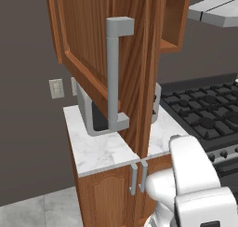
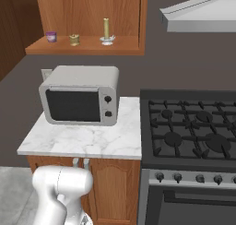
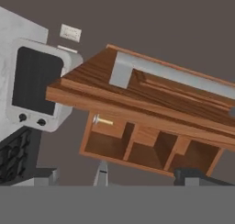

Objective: Pick the candle and candle from the dining table and place them in the open cabinet. Close the cabinet after placing the objects.

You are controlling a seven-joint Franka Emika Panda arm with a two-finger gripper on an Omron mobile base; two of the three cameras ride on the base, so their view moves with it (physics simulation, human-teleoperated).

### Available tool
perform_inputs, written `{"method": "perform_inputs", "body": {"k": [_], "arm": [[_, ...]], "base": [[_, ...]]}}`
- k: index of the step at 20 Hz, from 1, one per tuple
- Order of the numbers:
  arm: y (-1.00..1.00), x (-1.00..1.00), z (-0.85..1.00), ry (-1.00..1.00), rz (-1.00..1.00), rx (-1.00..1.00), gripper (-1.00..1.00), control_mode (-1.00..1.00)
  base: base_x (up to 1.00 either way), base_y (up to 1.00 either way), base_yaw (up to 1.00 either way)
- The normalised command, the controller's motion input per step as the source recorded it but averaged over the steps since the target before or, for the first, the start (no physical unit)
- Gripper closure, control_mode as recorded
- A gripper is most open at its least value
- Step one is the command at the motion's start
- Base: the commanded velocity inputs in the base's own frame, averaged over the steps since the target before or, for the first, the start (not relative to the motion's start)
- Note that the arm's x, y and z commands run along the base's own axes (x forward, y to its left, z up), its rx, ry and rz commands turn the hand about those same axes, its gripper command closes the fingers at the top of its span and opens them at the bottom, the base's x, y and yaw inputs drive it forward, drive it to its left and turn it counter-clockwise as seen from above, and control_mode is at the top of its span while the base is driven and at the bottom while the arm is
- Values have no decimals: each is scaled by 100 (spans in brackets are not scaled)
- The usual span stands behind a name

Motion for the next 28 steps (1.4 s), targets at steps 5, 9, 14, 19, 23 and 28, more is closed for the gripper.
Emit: {"method": "perform_inputs", "body": {"k": [5,9,14,19,23,28], "arm": [[31,4,0,0,0,9,-100,-100],[30,11,0,0,0,10,-100,-100],[26,15,0,0,0,10,-100,-100],[25,19,0,0,0,8,-100,-100],[19,27,-2,0,0,6,-100,-100],[17,41,-9,0,0,4,-100,-100]], "base": [[0,0,0],[0,0,0],[0,0,0],[0,0,0],[0,0,0],[0,0,0]]}}
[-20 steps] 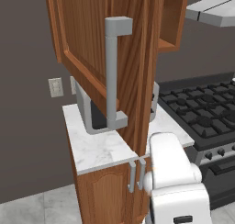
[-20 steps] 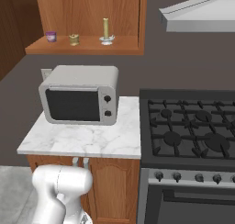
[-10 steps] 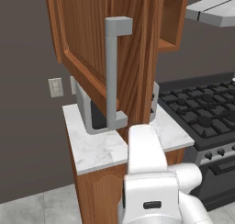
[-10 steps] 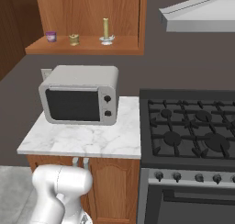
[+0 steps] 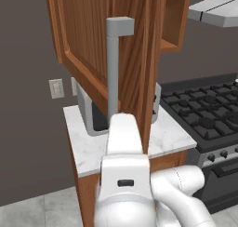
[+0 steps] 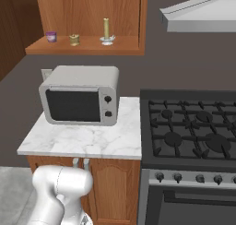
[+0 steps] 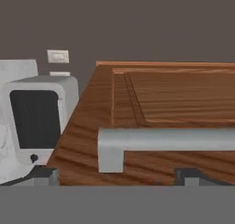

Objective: Pick the candle and candle from the dining table and place them in the open cabinet. Close the cabinet after placing the objects.

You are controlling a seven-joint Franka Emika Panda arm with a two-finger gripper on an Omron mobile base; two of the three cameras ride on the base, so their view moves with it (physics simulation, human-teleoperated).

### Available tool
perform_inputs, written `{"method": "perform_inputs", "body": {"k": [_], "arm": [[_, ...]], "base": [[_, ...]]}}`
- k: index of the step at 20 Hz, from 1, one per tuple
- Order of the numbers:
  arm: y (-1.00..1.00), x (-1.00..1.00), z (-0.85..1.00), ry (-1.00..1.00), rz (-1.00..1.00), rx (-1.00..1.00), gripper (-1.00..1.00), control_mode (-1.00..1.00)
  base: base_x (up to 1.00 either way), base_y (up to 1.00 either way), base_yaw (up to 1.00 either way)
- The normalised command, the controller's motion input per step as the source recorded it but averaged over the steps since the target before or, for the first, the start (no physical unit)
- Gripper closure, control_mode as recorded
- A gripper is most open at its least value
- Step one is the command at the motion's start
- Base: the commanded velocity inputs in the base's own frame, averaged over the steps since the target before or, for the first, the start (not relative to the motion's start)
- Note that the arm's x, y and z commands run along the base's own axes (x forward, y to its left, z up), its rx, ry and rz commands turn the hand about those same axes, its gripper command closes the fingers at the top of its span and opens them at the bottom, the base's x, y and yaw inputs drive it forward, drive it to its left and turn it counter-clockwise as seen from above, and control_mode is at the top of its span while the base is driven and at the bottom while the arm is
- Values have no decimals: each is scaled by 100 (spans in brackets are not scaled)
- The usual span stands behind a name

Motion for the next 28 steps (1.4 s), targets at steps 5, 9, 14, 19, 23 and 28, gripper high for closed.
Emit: {"method": "perform_inputs", "body": {"k": [5,9,14,19,23,28], "arm": [[17,43,-13,0,0,5,-100,-100],[14,31,-6,0,0,4,-100,-100],[-2,3,0,0,0,4,-100,-100],[-20,0,0,0,0,7,-100,-100],[-31,0,2,0,0,8,-100,-100],[-33,1,8,0,0,9,-100,-100]], "base": [[0,0,0],[0,0,0],[0,0,0],[0,0,0],[0,0,0],[0,0,0]]}}
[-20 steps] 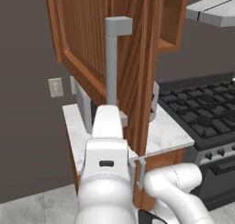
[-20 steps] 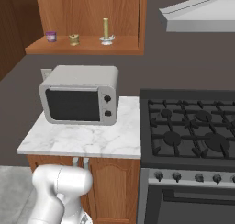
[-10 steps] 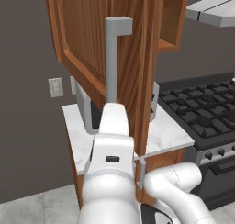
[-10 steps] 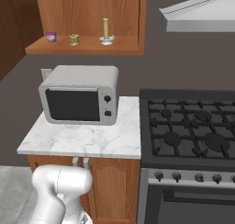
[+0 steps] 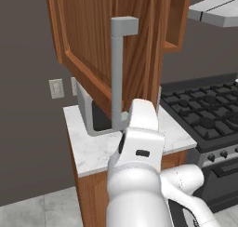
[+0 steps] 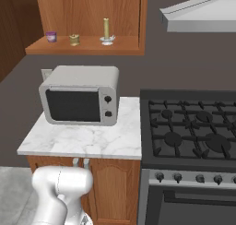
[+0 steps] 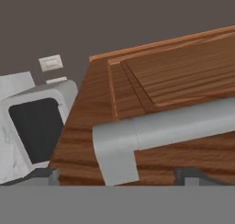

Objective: Pick the candle and candle from the dining table and place them in the open cabinet. Close the cabinet after placing the objects.

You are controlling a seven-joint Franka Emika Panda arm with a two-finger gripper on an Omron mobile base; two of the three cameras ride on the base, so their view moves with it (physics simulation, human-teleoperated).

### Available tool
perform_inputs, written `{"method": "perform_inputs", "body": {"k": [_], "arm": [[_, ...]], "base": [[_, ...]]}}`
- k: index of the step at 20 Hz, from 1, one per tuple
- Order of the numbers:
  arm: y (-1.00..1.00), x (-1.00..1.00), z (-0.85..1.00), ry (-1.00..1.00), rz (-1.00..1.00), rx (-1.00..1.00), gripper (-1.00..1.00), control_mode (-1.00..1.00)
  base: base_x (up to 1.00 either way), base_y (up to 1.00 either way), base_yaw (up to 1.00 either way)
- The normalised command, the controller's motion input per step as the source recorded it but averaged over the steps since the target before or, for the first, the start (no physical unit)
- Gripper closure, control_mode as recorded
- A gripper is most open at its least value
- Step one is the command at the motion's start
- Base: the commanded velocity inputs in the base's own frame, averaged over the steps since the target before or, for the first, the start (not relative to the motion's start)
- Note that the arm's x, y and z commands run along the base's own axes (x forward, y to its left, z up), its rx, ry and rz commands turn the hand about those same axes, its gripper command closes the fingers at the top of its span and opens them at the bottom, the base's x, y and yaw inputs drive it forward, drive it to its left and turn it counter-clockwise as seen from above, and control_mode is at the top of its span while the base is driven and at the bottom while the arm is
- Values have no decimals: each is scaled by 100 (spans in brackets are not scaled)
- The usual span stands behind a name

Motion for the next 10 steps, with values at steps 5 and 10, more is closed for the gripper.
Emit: {"method": "perform_inputs", "body": {"k": [5,10], "arm": [[-26,11,5,0,0,9,-100,-100],[-41,6,12,0,0,10,-100,-100]], "base": [[0,0,0],[0,0,0]]}}
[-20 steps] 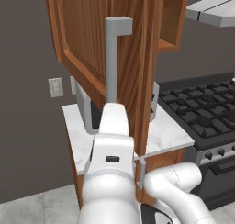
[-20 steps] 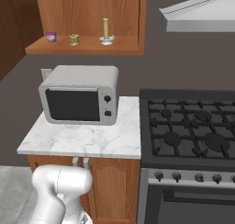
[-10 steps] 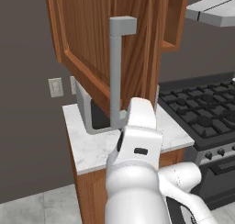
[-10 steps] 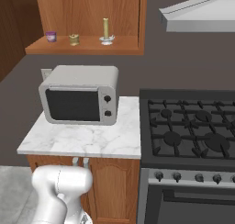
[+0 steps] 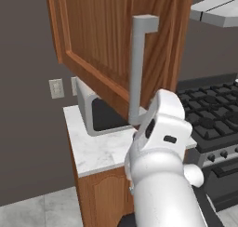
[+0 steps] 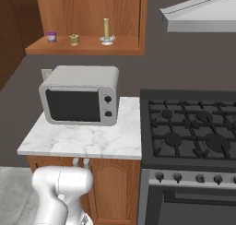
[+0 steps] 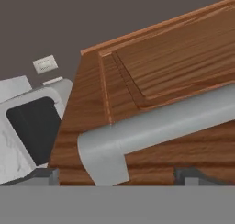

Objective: Pick the candle and candle from the dining table and place them in the open cabinet. Close the cabinet after placing the objects.

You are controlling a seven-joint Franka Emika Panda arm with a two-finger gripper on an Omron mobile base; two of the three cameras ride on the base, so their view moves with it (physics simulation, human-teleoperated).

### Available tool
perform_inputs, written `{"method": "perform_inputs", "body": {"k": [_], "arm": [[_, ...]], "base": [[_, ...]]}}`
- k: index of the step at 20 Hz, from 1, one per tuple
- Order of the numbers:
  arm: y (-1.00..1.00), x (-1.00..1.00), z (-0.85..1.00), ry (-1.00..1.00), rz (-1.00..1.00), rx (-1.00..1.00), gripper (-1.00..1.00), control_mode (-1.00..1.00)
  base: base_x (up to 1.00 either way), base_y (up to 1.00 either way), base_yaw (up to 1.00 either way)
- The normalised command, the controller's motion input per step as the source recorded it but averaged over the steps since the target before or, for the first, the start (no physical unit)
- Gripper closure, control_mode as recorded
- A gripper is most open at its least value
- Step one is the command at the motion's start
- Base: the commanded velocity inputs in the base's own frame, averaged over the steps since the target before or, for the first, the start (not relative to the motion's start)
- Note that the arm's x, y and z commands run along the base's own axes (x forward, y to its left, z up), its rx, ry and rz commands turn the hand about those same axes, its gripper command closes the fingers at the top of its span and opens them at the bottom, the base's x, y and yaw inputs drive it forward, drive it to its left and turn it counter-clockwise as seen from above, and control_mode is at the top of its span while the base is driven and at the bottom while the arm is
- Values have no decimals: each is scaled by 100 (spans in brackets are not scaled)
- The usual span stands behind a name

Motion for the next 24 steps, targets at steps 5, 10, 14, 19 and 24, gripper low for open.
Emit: {"method": "perform_inputs", "body": {"k": [5,10,14,19,24], "arm": [[-60,21,10,0,0,12,-100,-100],[-64,32,5,0,0,13,-100,-100],[-53,40,1,0,0,13,-100,-100],[-42,45,0,0,0,11,-100,-100],[-36,52,0,0,0,11,-100,-100]], "base": [[0,0,0],[0,0,0],[0,0,0],[0,0,0],[0,0,0]]}}
